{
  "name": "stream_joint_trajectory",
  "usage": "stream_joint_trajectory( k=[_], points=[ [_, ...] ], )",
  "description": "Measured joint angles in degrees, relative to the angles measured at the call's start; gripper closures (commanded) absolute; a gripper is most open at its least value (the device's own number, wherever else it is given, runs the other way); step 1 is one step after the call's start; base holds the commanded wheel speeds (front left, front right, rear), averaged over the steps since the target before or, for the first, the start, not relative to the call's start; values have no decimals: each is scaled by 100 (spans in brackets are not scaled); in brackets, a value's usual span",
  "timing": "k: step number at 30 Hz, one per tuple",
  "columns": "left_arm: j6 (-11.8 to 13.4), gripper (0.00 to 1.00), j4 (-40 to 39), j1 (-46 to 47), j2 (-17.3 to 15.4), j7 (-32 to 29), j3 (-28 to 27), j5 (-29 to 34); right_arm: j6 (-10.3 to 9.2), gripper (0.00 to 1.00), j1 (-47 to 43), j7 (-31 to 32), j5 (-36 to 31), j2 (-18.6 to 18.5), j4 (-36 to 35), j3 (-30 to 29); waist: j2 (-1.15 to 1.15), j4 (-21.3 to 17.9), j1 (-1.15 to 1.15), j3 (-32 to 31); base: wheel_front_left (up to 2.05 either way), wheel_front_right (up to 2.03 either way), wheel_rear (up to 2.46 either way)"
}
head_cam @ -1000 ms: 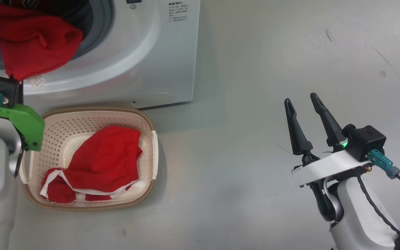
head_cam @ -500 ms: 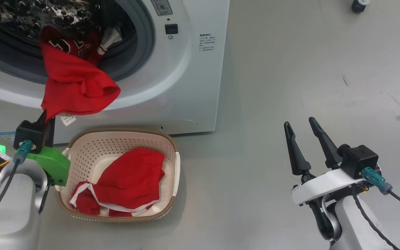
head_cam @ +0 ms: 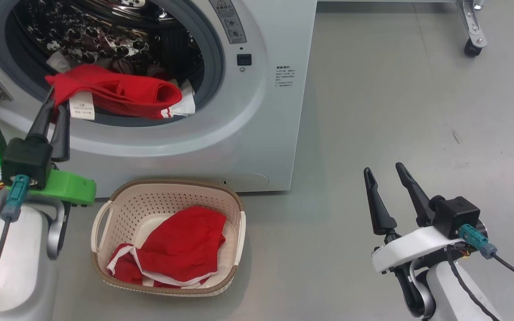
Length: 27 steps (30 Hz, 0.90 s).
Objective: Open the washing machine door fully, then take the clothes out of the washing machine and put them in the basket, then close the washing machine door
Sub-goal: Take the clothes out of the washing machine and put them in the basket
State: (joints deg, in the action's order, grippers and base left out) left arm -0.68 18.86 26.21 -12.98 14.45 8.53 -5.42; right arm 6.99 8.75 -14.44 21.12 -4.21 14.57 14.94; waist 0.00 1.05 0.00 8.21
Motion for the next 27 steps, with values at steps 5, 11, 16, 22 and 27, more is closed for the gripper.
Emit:
stream_joint_trajectory(
  k=[5, 11, 16, 22, 27],
  points=[
    [177, 100, -1087, -176, 4, 14, -144, 42, 0, 0, -3, 0, 1, 0, -2, 27, 0, 3, 0, -30, 0, 0, 0],
    [315, 100, -1735, -435, 47, 25, -350, 38, 0, 0, -12, 0, 1, 1, -5, 49, 0, -36, 0, -18, 0, 0, 0],
    [341, 100, -2236, -491, 114, 31, -453, 37, 0, 0, -14, 0, 13, 1, -7, 109, 0, -94, 0, 0, 0, 0, 0],
    [339, 100, -2224, -895, 126, 31, -438, -2, 0, 0, -14, 0, 49, 14, -12, 120, 0, -173, 0, 24, 0, 0, 0],
    [282, 100, -1803, -1324, 160, 30, -366, -65, 0, 0, -14, 0, 52, 15, -13, 135, 0, -225, 0, 46, 0, 0, 0]
  ],
)
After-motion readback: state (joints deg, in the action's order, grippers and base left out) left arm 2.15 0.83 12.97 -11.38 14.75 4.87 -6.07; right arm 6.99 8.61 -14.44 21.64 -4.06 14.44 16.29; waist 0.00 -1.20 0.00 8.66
